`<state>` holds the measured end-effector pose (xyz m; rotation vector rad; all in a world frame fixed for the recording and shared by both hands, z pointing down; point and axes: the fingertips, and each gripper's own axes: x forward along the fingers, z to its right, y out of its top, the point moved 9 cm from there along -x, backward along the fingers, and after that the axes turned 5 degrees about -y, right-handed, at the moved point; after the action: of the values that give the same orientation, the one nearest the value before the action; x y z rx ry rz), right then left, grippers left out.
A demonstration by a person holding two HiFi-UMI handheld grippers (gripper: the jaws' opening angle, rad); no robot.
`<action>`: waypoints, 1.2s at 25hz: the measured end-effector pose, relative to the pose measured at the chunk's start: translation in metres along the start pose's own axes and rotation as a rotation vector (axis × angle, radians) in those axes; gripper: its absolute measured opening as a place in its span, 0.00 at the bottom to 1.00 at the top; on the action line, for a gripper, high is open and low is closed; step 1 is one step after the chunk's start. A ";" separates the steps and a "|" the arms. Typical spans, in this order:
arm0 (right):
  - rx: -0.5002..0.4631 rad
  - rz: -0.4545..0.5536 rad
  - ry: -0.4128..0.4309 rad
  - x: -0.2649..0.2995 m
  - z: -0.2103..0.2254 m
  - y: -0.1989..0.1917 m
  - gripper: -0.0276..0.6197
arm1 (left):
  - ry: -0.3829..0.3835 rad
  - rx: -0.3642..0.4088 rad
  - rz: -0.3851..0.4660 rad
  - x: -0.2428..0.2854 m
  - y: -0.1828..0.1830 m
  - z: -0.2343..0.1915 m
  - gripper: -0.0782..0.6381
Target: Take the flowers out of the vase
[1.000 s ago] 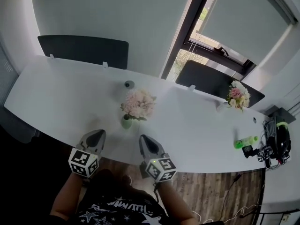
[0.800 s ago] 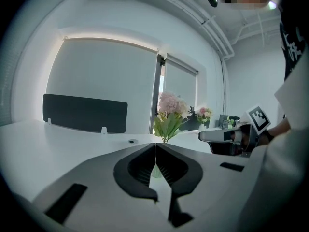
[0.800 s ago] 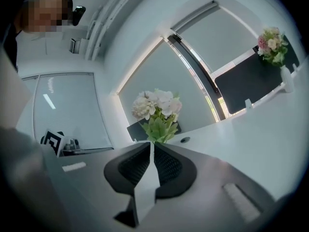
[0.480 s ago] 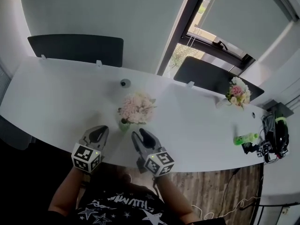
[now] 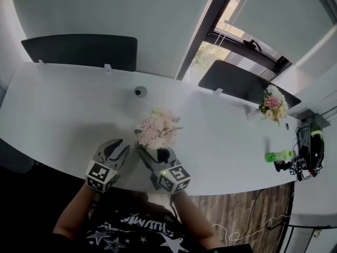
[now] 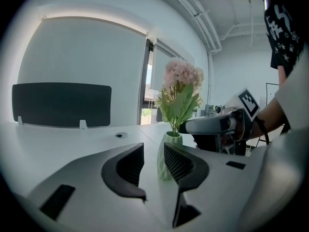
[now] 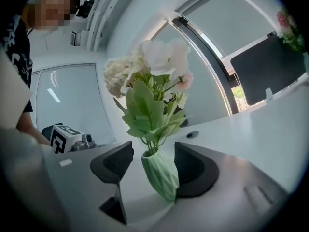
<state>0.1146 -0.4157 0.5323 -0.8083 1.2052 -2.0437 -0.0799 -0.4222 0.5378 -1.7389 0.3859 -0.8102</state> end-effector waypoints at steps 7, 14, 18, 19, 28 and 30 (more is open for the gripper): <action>0.003 0.028 0.006 0.016 0.005 0.002 0.42 | -0.117 0.156 -0.062 0.018 -0.024 0.005 0.39; -0.039 0.038 0.010 0.021 0.006 0.002 0.39 | -0.195 0.184 -0.072 0.038 -0.026 0.011 0.49; -0.054 0.033 0.024 0.019 0.003 0.005 0.33 | -0.203 0.185 -0.060 0.044 -0.023 0.011 0.49; -0.054 0.033 0.026 0.018 0.002 0.005 0.32 | -0.203 0.184 -0.058 0.046 -0.022 0.012 0.49; -0.040 0.030 0.026 0.014 0.008 0.004 0.27 | -0.226 0.201 -0.058 0.059 -0.019 0.014 0.49; -0.050 0.024 0.036 0.014 0.006 0.006 0.26 | -0.231 0.197 -0.057 0.060 -0.020 0.016 0.49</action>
<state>0.1120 -0.4324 0.5318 -0.7798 1.2842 -2.0238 -0.0288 -0.4424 0.5735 -1.6418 0.0983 -0.6556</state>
